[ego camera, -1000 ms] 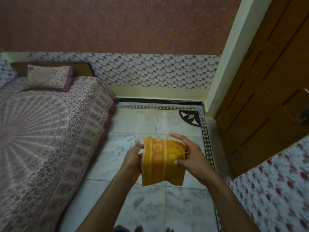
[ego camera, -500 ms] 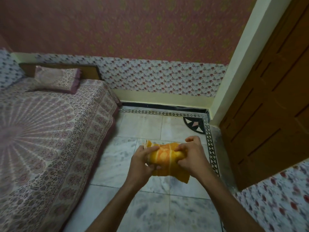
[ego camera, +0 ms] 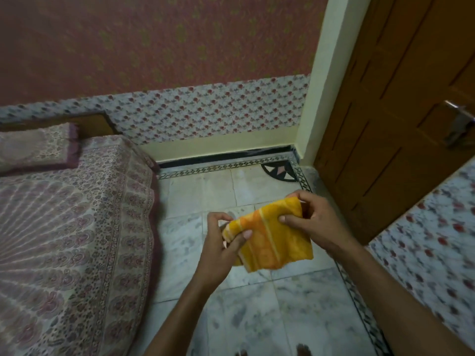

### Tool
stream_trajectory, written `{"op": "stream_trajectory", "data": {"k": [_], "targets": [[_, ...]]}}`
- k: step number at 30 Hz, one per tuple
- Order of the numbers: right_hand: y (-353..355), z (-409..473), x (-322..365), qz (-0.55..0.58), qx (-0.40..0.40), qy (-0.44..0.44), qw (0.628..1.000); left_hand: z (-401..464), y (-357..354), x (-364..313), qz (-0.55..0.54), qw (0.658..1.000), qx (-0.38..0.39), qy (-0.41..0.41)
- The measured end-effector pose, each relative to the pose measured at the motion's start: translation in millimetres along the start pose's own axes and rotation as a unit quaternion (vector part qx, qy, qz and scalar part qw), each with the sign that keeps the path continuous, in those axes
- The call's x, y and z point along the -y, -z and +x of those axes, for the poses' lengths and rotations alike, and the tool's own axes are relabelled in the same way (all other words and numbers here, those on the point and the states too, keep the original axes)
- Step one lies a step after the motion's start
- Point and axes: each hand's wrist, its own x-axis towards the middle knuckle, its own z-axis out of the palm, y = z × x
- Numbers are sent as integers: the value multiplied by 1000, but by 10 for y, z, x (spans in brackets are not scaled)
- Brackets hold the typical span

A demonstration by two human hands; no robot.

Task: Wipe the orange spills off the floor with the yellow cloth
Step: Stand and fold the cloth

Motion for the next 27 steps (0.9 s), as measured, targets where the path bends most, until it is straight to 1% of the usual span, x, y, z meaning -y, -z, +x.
{"op": "stream_trajectory", "data": {"k": [2, 3, 5, 6, 9, 13, 16, 19, 22, 24, 27], "targets": [[8, -144, -65, 85, -57, -56, 993, -107, -69, -74, -85, 996, 32, 21], [24, -226, -117, 125, -85, -79, 985, -167, -121, -116, -108, 993, 41, 29], [87, -427, -179, 179, -117, -110, 971, -340, -276, -220, -117, 992, 39, 34], [104, -486, -211, 192, -119, -122, 967, -393, -334, -228, -111, 993, 26, 33], [216, -801, -360, 217, -92, -151, 960, -621, -625, -259, -118, 992, -3, 48], [541, -1325, -610, 268, -33, -194, 943, -960, -1089, -309, -133, 990, 4, 48], [946, -1778, -808, 253, 0, -198, 947, -1323, -1512, -341, -171, 982, 20, 78], [1380, -2256, -1006, 260, -25, -199, 945, -1705, -1990, -290, -144, 987, 32, 70], [1709, -2699, -1160, 257, -70, -223, 938, -2108, -2409, -245, -153, 984, 7, 92], [1902, -3025, -1282, 267, -67, -238, 931, -2371, -2713, -223, -151, 980, -2, 129], [2087, -3410, -1414, 280, -37, -248, 926, -2700, -3004, -215, -155, 974, 2, 167]]}}
